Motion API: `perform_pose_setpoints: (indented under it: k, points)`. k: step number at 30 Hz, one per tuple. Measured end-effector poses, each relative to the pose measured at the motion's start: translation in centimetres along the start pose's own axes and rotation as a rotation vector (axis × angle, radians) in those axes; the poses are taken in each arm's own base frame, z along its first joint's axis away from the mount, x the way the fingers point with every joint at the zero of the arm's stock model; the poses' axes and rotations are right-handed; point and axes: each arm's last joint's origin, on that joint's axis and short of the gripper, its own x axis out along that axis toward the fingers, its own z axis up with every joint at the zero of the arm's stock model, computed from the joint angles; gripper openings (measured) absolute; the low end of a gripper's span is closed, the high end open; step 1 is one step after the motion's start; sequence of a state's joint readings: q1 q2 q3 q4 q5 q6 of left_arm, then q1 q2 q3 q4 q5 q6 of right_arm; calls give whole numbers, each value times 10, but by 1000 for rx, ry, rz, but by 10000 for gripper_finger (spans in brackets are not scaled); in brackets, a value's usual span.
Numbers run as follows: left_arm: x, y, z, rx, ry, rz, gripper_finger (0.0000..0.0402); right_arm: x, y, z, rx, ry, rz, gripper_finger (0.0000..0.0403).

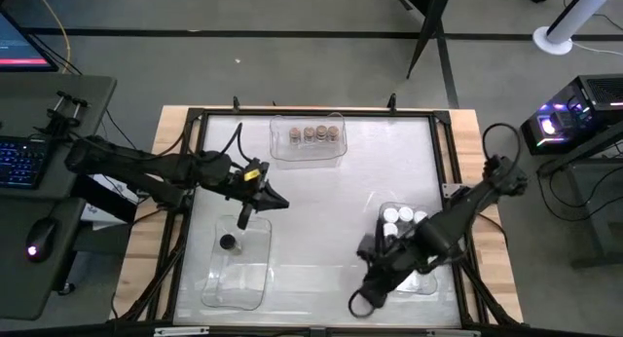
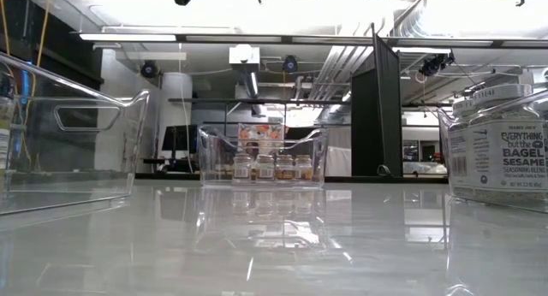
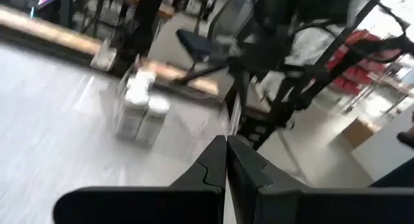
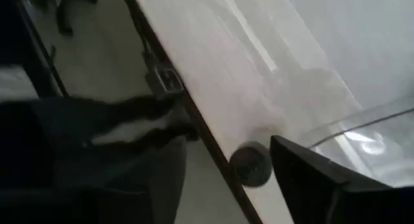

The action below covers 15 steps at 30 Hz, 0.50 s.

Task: Sort spices by type
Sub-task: Put the green seasoning bottle into the bottom left transparent bin

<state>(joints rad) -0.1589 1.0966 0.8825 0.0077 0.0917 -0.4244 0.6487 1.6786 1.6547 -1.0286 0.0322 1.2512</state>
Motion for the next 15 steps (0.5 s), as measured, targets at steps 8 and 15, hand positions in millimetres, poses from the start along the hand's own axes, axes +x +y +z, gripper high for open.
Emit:
perform_pose_setpoints:
  k: [8,15]
  points:
    - [-2,3,-6,-7,66,32,0,40,5,-29,-310,163,-109,275]
    - [-2,5,-8,-8,77,63,0,74,9,-29,-551,196,-126,283]
